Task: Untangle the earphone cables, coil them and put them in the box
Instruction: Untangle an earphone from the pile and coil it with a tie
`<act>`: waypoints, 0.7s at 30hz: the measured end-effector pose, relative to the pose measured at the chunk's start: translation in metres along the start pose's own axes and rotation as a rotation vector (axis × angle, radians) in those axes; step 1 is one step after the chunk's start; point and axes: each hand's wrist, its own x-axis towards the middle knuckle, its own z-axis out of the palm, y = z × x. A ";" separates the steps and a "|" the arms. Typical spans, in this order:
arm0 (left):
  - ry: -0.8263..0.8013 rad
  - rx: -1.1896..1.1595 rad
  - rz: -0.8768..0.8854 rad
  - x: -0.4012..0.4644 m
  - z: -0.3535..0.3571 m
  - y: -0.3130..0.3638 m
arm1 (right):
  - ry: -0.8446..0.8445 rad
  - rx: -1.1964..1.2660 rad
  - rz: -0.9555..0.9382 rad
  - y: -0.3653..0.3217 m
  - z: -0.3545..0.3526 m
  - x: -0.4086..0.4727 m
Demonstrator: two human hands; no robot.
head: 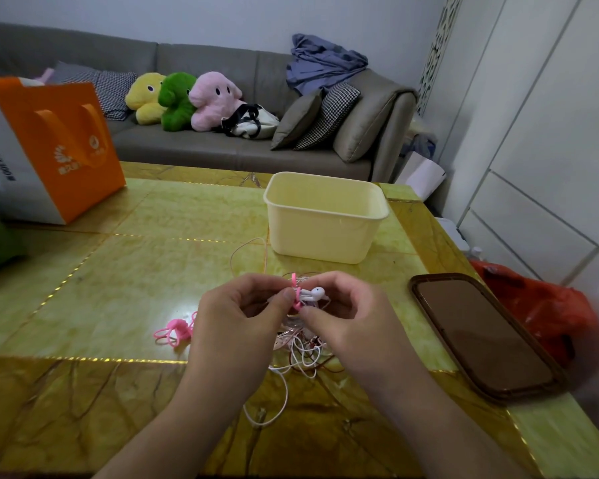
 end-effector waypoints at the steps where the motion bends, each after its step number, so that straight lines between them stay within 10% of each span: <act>1: 0.002 0.005 0.003 0.001 0.000 0.000 | -0.016 -0.012 -0.013 0.000 0.000 0.000; 21: -0.074 -0.157 -0.158 0.006 -0.009 0.001 | 0.040 -0.811 -0.802 0.011 -0.010 0.002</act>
